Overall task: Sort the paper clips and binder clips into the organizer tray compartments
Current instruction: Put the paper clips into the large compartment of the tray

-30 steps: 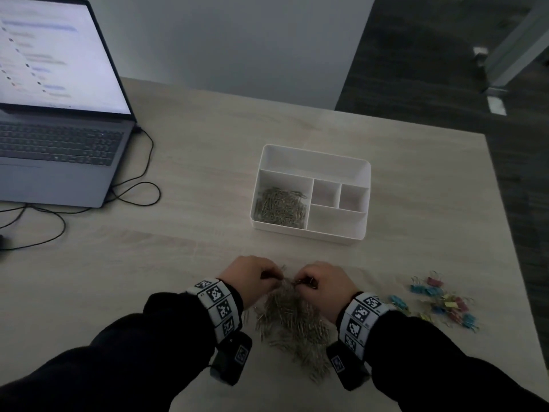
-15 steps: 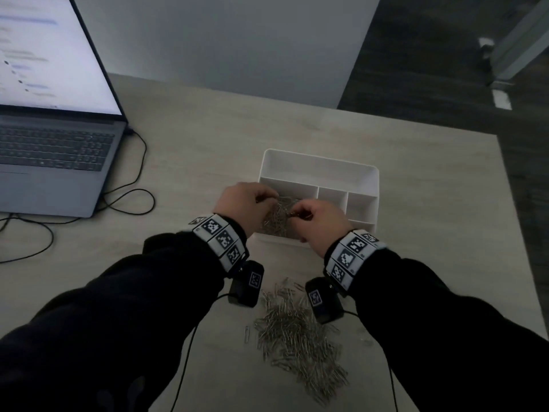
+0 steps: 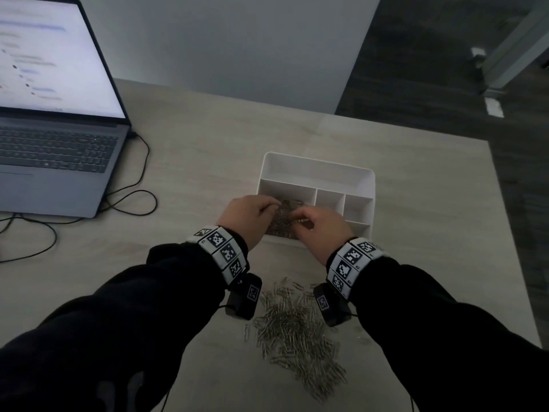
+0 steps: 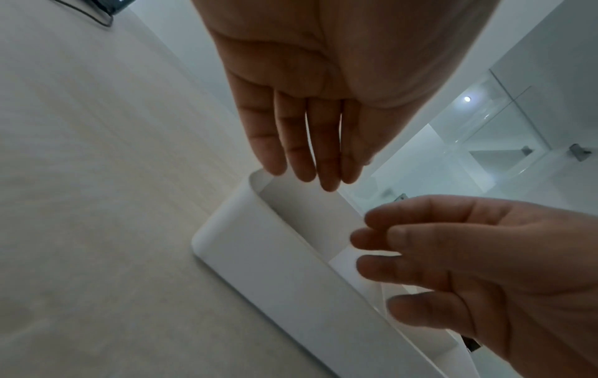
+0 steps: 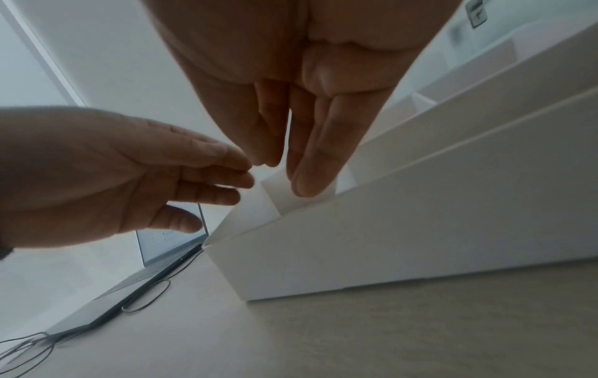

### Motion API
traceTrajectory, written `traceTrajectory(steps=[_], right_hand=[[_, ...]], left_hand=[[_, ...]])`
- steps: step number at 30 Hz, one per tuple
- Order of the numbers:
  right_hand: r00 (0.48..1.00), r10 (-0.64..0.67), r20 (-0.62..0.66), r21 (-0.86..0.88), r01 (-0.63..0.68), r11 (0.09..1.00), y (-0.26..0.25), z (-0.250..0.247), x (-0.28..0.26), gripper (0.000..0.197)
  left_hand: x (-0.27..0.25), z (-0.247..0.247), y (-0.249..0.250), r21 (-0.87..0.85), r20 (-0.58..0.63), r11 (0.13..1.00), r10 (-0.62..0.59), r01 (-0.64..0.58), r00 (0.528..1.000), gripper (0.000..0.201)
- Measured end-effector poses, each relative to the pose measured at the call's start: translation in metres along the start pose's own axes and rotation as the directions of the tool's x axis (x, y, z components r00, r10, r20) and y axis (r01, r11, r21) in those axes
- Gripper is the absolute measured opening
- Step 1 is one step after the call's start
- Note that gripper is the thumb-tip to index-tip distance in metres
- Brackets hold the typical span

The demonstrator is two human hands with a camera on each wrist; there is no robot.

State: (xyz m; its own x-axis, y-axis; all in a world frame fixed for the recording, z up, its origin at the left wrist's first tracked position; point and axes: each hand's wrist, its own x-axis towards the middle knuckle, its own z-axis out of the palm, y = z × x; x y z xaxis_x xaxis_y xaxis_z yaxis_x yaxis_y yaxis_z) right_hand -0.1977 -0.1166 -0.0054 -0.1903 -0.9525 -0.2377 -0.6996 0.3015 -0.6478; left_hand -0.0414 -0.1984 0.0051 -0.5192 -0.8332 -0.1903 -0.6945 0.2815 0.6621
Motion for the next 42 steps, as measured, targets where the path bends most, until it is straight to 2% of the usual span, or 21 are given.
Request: traceTrajectory(steps=[2, 4, 7, 11, 13, 15, 17, 21, 26, 29, 33, 35, 38, 42], right_hand=[[0.998, -0.041, -0.042, 0.009, 0.041, 0.999, 0.002, -0.002, -0.018, 0.018], [0.996, -0.07, -0.054, 0.023, 0.071, 0.997, 0.01, 0.0, -0.039, 0.012], [1.0, -0.015, 0.019, -0.038, 0.016, 0.999, 0.034, 0.005, -0.071, 0.014], [0.977, 0.187, 0.102, -0.219, -0.162, 0.962, 0.073, 0.019, -0.1, 0.043], [0.956, 0.266, 0.123, -0.324, -0.215, 0.921, 0.083, 0.025, -0.111, 0.058], [0.943, 0.286, 0.172, -0.39, -0.202, 0.899, 0.082, 0.03, -0.12, 0.063], [0.949, 0.244, 0.199, -0.433, -0.139, 0.89, 0.077, 0.039, -0.127, 0.064], [0.958, 0.166, 0.233, -0.427, -0.052, 0.903, 0.066, 0.059, -0.138, 0.072], [0.949, 0.087, 0.303, -0.42, 0.051, 0.906, 0.066, 0.065, -0.16, 0.077], [0.958, 0.075, 0.278, -0.387, 0.04, 0.921, 0.077, 0.055, -0.173, 0.079], [0.946, 0.178, 0.271, -0.322, -0.085, 0.943, 0.095, 0.041, -0.187, 0.101], [0.934, 0.195, 0.301, -0.289, -0.106, 0.951, 0.096, 0.042, -0.191, 0.106], [0.93, 0.182, 0.319, -0.303, -0.082, 0.95, 0.088, 0.052, -0.192, 0.103], [0.947, 0.146, 0.288, -0.278, -0.063, 0.959, 0.075, 0.07, -0.181, 0.091]], left_hand=[[-0.015, 0.001, -0.003, -0.011, -0.013, 1.0, 0.006, -0.006, 1.0, 0.021], [-0.032, 0.005, -0.011, -0.007, 0.032, 1.0, -0.004, 0.004, 0.999, 0.02], [-0.059, 0.02, -0.031, 0.068, 0.133, 0.998, -0.011, 0.002, 0.991, 0.021], [-0.087, 0.05, -0.063, 0.312, 0.244, 0.947, -0.154, 0.073, 0.957, 0.049], [-0.098, 0.061, -0.067, 0.386, 0.241, 0.918, -0.192, 0.088, 0.951, 0.061], [-0.108, 0.07, -0.062, 0.416, 0.224, 0.907, -0.167, 0.06, 0.96, 0.068], [-0.115, 0.08, -0.053, 0.44, 0.248, 0.898, -0.116, -0.005, 0.962, 0.078], [-0.126, 0.099, -0.04, 0.483, 0.294, 0.869, -0.048, -0.105, 0.955, 0.102], [-0.146, 0.109, -0.037, 0.49, 0.369, 0.841, 0.038, -0.23, 0.929, 0.108], [-0.153, 0.104, -0.044, 0.47, 0.356, 0.856, 0.04, -0.216, 0.934, 0.111], [-0.157, 0.092, -0.055, 0.499, 0.266, 0.86, -0.037, -0.105, 0.963, 0.127], [-0.159, 0.088, -0.057, 0.521, 0.256, 0.85, -0.07, -0.076, 0.964, 0.134], [-0.16, 0.093, -0.052, 0.53, 0.308, 0.841, -0.071, -0.109, 0.949, 0.134], [-0.159, 0.11, -0.038, 0.488, 0.325, 0.864, -0.044, -0.127, 0.945, 0.12]])
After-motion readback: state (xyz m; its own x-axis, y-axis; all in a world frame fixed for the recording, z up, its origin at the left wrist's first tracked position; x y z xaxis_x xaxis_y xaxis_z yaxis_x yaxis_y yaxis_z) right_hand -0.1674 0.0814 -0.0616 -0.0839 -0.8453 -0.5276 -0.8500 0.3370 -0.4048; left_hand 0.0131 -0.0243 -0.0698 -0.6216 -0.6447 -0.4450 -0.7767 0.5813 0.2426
